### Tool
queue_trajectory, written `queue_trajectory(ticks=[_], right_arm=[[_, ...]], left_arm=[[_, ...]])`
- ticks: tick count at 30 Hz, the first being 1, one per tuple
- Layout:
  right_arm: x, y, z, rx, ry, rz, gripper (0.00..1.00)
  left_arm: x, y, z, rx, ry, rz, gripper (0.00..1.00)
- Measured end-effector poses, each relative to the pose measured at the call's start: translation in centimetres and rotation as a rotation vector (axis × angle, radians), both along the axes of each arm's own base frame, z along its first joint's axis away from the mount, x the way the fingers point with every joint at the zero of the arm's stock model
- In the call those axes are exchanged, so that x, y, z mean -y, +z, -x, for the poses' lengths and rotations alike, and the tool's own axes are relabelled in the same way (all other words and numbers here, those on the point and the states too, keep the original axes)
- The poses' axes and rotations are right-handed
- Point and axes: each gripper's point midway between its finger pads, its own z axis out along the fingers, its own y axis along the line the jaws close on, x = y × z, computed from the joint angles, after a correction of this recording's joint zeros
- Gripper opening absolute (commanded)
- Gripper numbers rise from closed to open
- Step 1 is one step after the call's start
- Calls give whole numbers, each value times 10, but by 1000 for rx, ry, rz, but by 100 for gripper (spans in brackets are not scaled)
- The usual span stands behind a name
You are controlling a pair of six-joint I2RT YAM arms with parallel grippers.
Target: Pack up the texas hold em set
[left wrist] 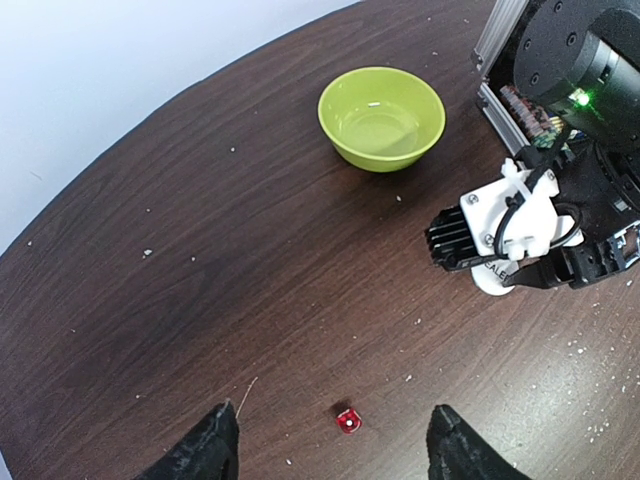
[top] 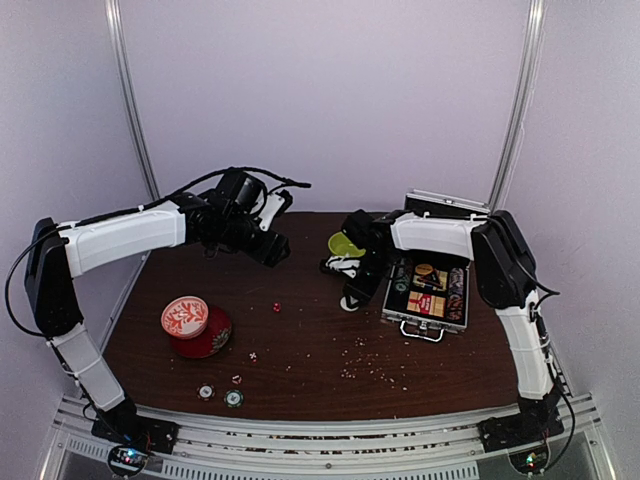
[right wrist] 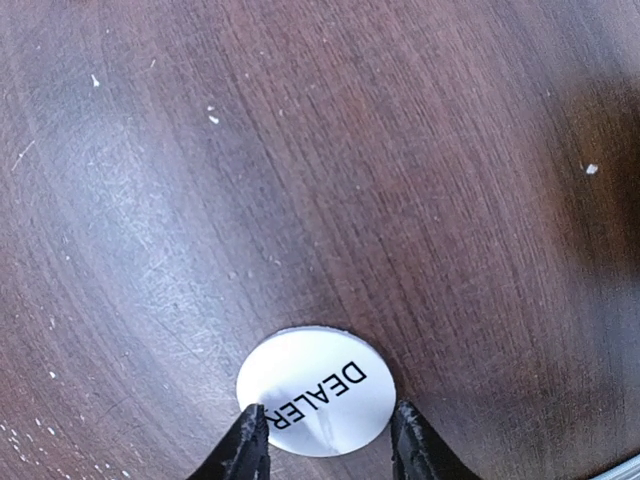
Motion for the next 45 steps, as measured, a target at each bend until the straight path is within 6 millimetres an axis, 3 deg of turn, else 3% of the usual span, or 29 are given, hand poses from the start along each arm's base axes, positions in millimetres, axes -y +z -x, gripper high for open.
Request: queue_trajectory(ticks=[2, 6, 11, 24, 36, 45], right_arm=[[0, 0, 0, -1, 0, 1, 43], [1, 1, 1, -3, -2, 1, 55], [2, 1, 3, -7, 0, 5, 60], [-8, -1, -9, -25, 18, 47, 59], [-4, -4, 11, -52, 73, 124, 59], [-4, -4, 12, -48, 81, 135, 57]], left_arm=[[0, 0, 0, 0, 0, 0, 66], [0, 0, 0, -2, 0, -1, 66], [0, -1, 1, -3, -1, -2, 66], [1, -2, 3, -14, -11, 2, 66], [0, -4, 5, -26, -13, -6, 66], [0, -4, 6, -28, -15, -5, 66]])
